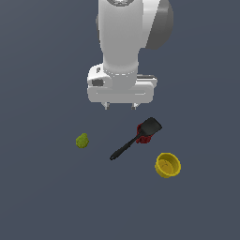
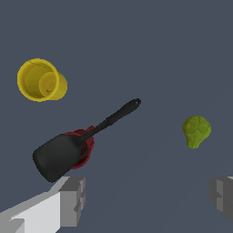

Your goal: Pick up a designated object from a clutter of objects.

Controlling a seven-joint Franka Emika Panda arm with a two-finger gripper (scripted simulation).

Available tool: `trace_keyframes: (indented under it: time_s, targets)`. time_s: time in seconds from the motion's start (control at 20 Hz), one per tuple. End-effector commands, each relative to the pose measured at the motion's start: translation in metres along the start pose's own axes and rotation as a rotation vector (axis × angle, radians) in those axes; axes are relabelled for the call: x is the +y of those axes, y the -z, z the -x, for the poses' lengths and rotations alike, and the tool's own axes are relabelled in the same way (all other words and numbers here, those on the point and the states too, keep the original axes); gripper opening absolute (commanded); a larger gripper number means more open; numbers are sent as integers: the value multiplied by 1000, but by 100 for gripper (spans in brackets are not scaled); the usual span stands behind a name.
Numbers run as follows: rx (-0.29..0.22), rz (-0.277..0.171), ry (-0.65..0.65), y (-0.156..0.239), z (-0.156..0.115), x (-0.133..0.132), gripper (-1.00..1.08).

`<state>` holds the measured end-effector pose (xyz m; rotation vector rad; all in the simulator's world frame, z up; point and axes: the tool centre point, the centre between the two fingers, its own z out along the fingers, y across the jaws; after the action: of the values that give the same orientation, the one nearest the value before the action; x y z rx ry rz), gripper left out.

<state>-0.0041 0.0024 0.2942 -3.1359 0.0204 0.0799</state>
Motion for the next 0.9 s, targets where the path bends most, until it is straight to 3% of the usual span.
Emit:
trace_keyframes:
  time_s: [0.0,0.45,0.85]
  targets:
    - [0,0,0,0,0,0,100]
    - [40,27,-1,14,-11,7,100]
    - [39,24,-19,10,-12,4,100]
